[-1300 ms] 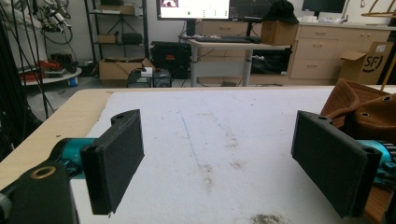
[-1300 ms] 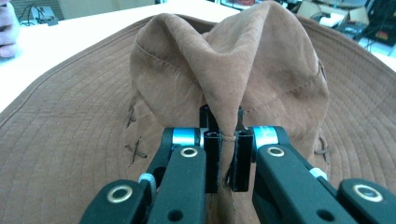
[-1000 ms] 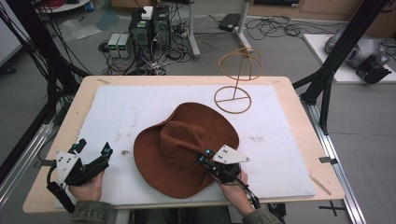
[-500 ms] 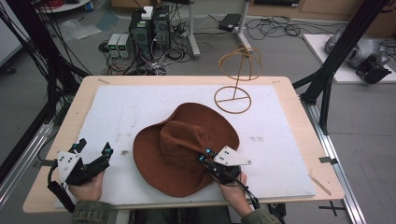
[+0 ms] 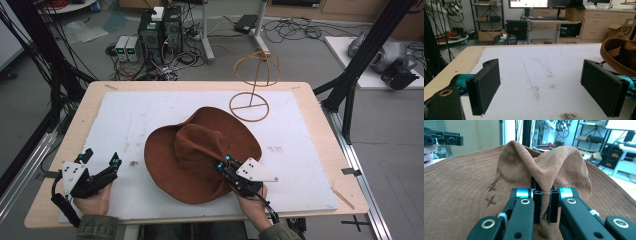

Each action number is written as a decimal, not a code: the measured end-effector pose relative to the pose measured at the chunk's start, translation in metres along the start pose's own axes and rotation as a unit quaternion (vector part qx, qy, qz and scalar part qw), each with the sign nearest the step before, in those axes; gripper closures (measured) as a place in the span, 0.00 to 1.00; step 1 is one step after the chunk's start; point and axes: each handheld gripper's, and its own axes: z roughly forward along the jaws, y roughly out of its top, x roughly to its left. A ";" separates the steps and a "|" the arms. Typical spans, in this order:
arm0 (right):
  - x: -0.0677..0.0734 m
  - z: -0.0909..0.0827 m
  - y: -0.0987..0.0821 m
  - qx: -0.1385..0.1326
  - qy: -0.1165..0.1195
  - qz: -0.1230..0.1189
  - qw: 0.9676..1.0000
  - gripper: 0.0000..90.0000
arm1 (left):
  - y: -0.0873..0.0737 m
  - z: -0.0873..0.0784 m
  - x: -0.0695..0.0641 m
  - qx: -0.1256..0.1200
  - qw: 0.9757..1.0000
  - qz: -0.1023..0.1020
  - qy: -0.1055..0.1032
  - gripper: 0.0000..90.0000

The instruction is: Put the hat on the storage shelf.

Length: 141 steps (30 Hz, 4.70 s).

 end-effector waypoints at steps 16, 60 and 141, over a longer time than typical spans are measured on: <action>0.003 -0.015 0.021 -0.073 -0.022 -0.045 0.996 0.97 | 0.000 0.000 0.000 0.003 1.000 -0.003 -0.005 0.18; -0.014 -0.019 0.090 -0.176 -0.138 -0.120 0.967 0.97 | 0.002 -0.005 0.006 -0.011 0.999 -0.046 -0.011 0.18; -0.180 0.074 0.147 -0.111 -0.332 -0.082 0.933 0.96 | -0.002 0.004 0.006 0.010 0.999 -0.029 -0.014 0.19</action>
